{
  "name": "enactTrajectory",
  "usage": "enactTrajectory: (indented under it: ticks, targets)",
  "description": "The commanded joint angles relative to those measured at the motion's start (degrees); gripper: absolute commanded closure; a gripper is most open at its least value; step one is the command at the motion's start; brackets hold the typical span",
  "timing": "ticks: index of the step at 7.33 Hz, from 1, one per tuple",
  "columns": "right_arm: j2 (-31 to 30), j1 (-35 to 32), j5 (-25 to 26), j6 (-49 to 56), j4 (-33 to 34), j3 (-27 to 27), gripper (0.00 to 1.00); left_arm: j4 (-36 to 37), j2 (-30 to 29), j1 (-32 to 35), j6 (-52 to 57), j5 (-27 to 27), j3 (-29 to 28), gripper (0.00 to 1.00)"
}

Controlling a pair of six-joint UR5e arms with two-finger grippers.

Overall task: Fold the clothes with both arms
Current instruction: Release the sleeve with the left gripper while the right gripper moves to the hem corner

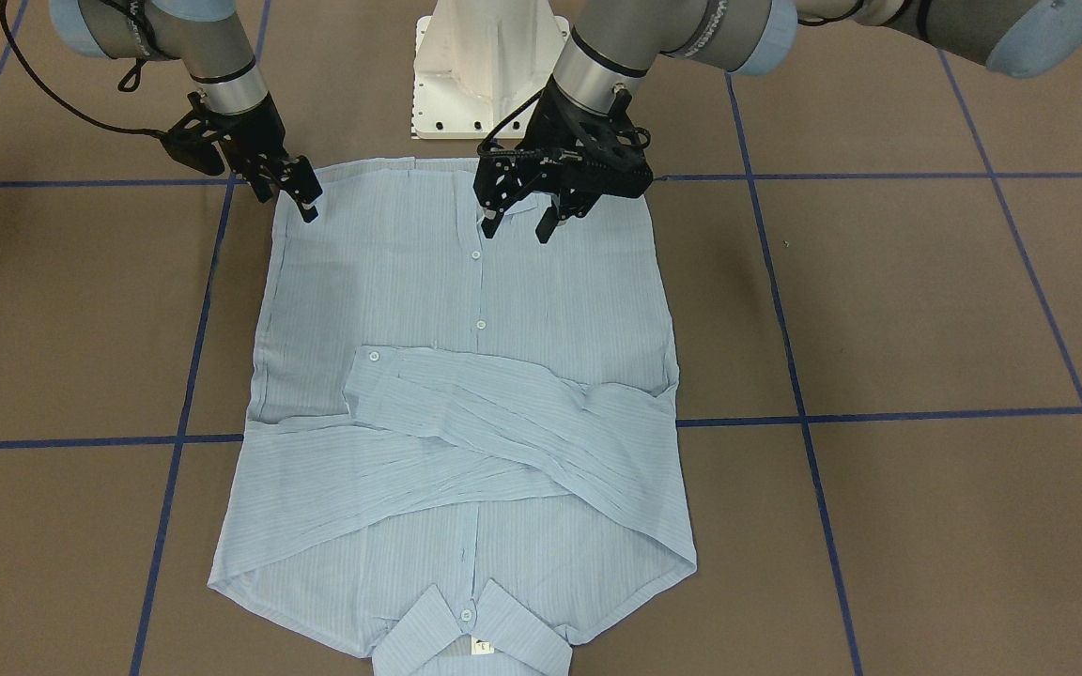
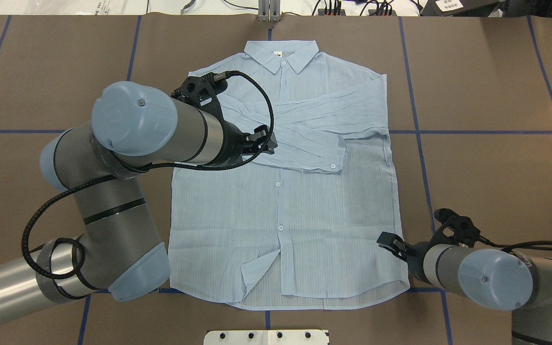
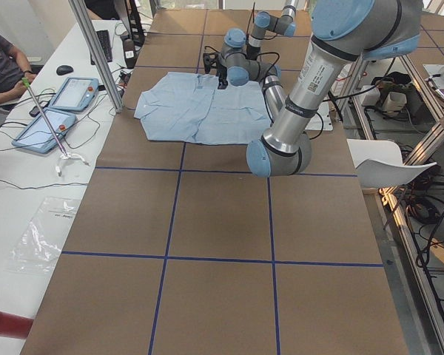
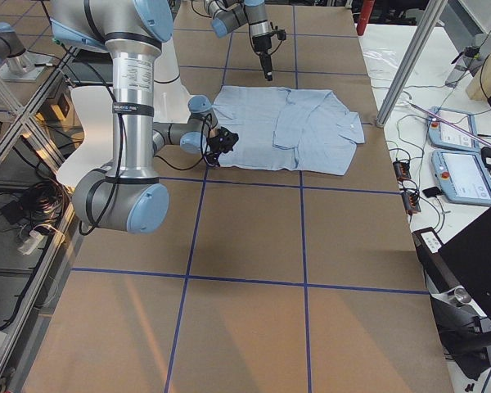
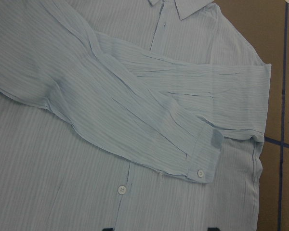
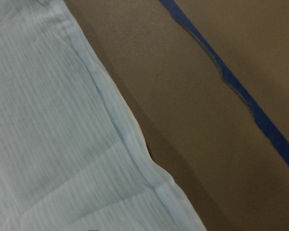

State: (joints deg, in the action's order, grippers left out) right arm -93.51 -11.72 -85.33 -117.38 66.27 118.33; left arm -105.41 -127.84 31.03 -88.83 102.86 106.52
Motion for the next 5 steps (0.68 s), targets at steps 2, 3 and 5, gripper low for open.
enactTrajectory:
  ticks: [2, 3, 5]
  targets:
    - [-0.2, 2.7, 0.7, -1.7, 3.9, 0.2, 0.16, 0.2, 0.5, 0.0, 0.0, -0.7, 1.0, 0.28]
    - [-0.4, 2.8, 0.4, -1.7, 4.0, 0.9, 0.21, 0.2, 0.5, 0.0, 0.0, -0.7, 1.0, 0.28]
    - [-1.2, 3.9, 0.3, -1.9, 4.0, 2.2, 0.36, 0.2, 0.6, 0.1, 0.0, -0.7, 1.0, 0.28]
